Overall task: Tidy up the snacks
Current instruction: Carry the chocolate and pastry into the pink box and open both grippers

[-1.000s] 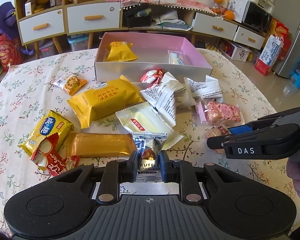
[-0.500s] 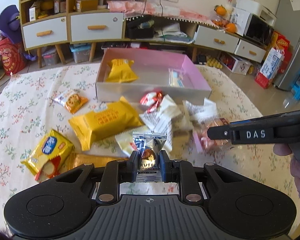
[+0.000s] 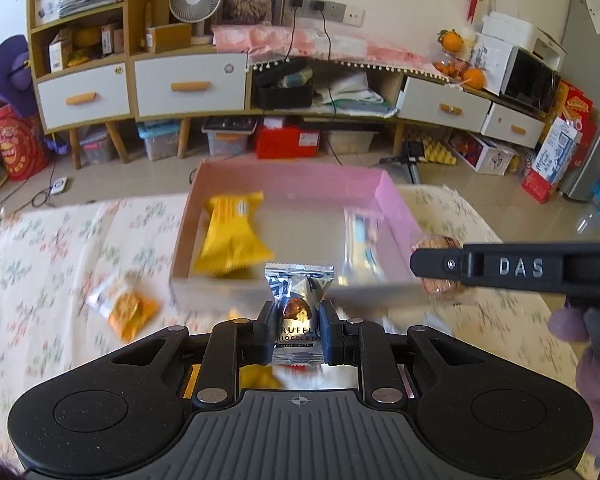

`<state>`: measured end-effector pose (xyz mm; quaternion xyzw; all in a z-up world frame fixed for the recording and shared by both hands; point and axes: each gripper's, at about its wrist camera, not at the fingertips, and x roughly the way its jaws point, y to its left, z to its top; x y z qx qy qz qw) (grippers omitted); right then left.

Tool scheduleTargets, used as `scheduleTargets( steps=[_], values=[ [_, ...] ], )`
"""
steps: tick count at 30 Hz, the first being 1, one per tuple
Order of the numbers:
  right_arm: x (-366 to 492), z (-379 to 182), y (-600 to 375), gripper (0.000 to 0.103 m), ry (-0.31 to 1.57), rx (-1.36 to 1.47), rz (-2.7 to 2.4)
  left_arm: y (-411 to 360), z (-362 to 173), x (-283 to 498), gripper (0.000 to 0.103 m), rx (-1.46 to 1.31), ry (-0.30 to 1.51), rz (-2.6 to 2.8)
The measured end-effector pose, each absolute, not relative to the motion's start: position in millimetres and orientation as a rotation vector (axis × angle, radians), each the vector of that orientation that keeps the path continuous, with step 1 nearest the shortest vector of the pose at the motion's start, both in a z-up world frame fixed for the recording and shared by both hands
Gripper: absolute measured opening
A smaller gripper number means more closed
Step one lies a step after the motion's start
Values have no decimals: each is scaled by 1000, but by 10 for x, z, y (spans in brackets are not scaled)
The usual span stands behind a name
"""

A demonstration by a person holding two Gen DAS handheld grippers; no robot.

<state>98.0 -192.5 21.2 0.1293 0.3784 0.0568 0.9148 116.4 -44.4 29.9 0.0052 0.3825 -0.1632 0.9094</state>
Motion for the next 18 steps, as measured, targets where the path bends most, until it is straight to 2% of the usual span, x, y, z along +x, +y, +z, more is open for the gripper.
scheduleTargets(
  steps=[11, 18],
  values=[
    [1288, 7, -2100, 32, 717, 409, 65, -735, 127, 1793, 19, 15, 800, -341],
    [1337, -82, -2064, 32, 712, 389, 32, -779, -65, 1953, 20, 15, 832, -304]
  ],
)
